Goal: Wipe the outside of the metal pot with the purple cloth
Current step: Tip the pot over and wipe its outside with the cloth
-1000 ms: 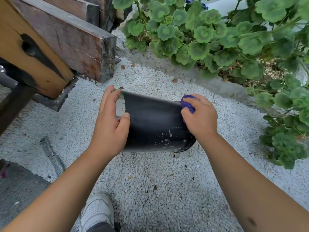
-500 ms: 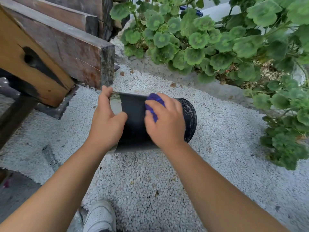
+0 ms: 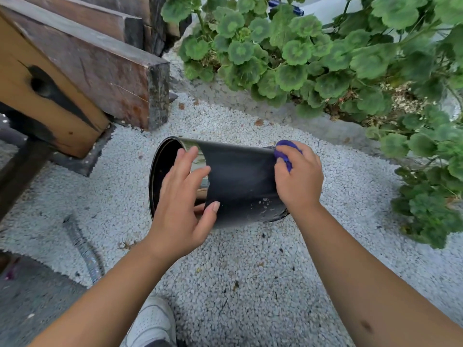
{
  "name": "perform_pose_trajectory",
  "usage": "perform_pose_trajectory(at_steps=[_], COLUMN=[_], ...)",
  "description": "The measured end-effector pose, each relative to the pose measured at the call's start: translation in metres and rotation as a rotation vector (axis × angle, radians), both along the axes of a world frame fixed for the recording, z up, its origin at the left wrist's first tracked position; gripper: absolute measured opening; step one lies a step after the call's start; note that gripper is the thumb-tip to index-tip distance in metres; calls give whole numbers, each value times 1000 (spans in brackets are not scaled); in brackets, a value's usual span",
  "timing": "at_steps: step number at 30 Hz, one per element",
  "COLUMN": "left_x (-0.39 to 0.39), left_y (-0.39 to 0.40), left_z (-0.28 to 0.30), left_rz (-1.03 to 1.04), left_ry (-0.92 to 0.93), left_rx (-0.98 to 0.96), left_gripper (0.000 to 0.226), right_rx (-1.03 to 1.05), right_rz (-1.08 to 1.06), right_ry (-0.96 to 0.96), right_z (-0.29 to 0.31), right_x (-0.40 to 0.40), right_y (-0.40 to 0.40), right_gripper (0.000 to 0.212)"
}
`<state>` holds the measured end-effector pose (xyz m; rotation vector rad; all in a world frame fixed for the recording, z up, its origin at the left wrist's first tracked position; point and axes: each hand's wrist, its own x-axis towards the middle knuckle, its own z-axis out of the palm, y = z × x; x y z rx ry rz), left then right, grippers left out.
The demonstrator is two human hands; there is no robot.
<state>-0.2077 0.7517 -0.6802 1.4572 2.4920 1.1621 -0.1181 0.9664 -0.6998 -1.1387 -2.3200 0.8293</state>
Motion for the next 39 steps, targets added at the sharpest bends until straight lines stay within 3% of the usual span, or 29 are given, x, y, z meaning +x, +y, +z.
perform_pose_trajectory(at_steps=[2, 5, 8, 14, 20, 27, 29, 32, 37, 39], left_x=[-2, -8, -15, -25, -31, -37, -38, -40, -43, -45], left_y=[6, 19, 21, 9, 11, 17, 14, 11, 12, 11], left_z=[5, 13, 15, 9, 13, 12, 11, 7, 7, 5], left_rz=[0, -53, -51, 26, 76, 86, 89, 112, 116, 106], left_ry=[-52, 10, -49, -127, -166, -190, -196, -186, -111, -95], left_rx=[3, 39, 77, 91, 145, 137, 143, 155, 158, 183], left_gripper=[48, 46, 46, 62, 58, 58, 57, 57, 55, 58], right_rx=[3, 163, 225, 301, 160, 148, 48, -219, -611, -791], right_rz=[21, 171, 238, 189, 8, 40, 24, -24, 304, 368], right_ry=[121, 303, 349, 192, 26, -10, 28, 303, 582, 576], right_z=[18, 44, 48, 15, -21, -19, -13, 11, 56, 66], right_x=[-13, -42, -51, -40, -17, -19, -20, -27, -55, -59], right_y=[-21, -72, -94, -54, -5, 8, 8, -3, -49, -51], right_gripper=[29, 31, 29, 29, 33, 32, 33, 27, 26, 28])
